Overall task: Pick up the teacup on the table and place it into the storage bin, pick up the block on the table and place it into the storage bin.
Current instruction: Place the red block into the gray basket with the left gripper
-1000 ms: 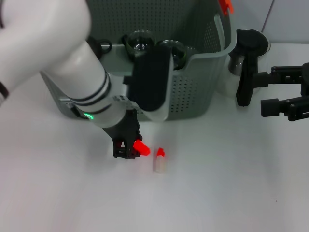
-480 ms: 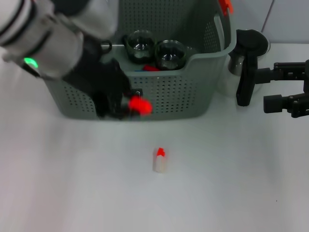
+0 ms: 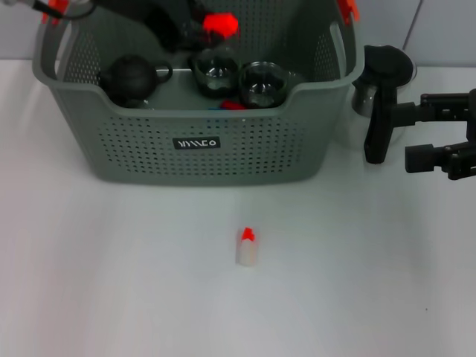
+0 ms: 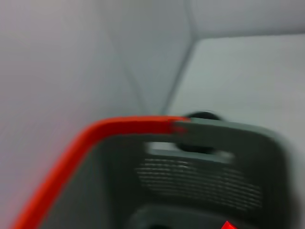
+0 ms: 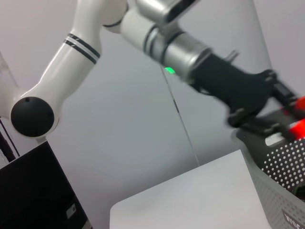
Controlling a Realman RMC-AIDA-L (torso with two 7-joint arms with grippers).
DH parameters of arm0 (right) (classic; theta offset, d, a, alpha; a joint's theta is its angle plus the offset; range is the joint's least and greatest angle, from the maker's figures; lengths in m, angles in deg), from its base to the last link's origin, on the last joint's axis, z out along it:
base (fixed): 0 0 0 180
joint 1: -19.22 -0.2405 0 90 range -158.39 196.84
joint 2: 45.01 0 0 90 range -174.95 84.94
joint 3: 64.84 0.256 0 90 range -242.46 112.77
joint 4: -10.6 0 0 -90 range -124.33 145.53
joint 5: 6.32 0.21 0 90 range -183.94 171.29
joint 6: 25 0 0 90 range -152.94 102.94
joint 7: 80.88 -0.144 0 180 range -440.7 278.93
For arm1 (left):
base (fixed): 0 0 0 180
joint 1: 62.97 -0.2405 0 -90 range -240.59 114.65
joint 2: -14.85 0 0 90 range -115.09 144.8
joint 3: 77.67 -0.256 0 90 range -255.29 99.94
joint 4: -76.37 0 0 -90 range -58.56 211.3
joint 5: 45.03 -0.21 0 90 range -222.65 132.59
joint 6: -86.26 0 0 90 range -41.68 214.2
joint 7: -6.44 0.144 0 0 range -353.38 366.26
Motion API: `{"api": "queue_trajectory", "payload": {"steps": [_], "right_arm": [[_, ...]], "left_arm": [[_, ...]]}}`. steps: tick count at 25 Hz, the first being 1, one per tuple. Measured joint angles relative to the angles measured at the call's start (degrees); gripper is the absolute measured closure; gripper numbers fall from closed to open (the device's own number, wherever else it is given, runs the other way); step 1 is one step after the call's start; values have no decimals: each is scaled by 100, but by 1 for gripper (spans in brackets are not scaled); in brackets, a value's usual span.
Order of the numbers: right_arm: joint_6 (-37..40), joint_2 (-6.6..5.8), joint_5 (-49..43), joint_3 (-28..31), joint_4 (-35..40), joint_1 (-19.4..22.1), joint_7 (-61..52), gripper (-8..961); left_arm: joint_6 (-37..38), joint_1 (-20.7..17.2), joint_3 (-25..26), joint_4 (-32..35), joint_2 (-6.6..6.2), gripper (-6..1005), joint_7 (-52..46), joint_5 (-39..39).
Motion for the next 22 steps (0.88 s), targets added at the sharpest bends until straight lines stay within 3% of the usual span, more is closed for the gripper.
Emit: {"api": "queue_trajectory", "payload": {"steps": [4, 9, 12, 15, 22], "right_arm": [[-6, 0, 2, -2, 0, 16, 0, 11], [-14, 10, 2, -3, 0, 6, 0, 11], [-16, 16, 2, -1, 0, -11, 0, 11], [-17, 16, 2, 14, 0, -12, 4, 12], [-16, 4, 1, 48, 21, -23, 25, 12]], "left_arm": [[-905, 159, -127, -728, -122, 672, -296, -84], [-1639, 135, -411, -919, 2, 671, -568, -489], [-1782, 118, -368, -957, 9, 671, -709, -512], [-1870, 65, -358, -991, -22, 466, -880, -490], [-1936, -284, 159, -690, 35, 318, -1073, 8]]}}
